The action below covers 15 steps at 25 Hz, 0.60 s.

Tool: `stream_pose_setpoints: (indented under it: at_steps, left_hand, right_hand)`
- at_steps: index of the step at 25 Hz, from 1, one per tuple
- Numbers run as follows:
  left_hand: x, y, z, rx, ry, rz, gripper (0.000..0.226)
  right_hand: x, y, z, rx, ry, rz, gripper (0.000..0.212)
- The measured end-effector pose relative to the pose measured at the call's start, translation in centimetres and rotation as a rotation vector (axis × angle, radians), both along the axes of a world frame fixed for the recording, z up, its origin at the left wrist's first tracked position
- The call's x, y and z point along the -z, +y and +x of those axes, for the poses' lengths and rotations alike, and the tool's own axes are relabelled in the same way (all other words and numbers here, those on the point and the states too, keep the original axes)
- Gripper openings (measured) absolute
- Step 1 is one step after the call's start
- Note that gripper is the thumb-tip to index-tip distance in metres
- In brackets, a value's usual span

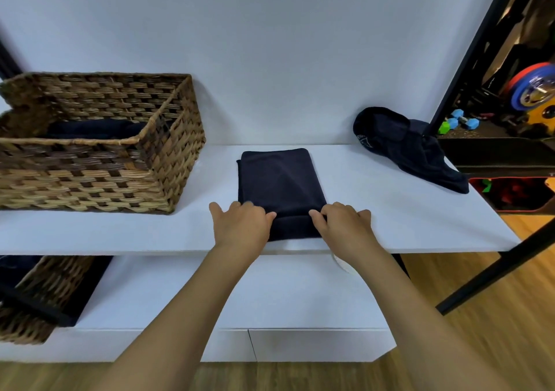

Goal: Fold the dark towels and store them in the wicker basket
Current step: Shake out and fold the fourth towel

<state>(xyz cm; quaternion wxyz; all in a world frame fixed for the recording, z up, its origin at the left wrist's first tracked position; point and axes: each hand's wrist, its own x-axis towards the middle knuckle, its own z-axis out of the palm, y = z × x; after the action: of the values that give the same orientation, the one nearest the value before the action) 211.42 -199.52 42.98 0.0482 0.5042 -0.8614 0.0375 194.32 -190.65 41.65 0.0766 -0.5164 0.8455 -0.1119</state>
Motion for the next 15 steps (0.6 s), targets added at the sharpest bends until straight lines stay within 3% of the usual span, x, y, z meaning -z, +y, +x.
stream_pose_setpoints:
  at_steps: [2, 4, 6, 10, 15]
  left_hand:
    - [0.6, 0.4, 0.0, 0.122, 0.142, -0.138, 0.012]
    - [2.8, 0.6, 0.2, 0.359, 0.285, -0.258, 0.026]
    - [4.5, 1.1, 0.5, 0.493, 0.406, -0.23, 0.021]
    - [5.7, 1.2, 1.4, 0.445, 0.465, -0.114, 0.038]
    - [5.2, 0.1, 1.2, 0.414, 0.457, -0.12, 0.027]
  right_hand:
    - [-0.1, -0.4, -0.1, 0.01, -0.04, -0.022, 0.031]
    - [-0.3, -0.8, 0.2, 0.002, 0.013, -0.033, 0.026]
    - [-0.2, -1.1, 0.4, -0.003, 0.09, -0.057, 0.025]
    - [1.7, 0.5, -0.4, -0.108, 0.126, -0.196, 0.028]
    - [3.0, 2.5, -2.7, -0.259, 0.16, -0.19, 0.046]
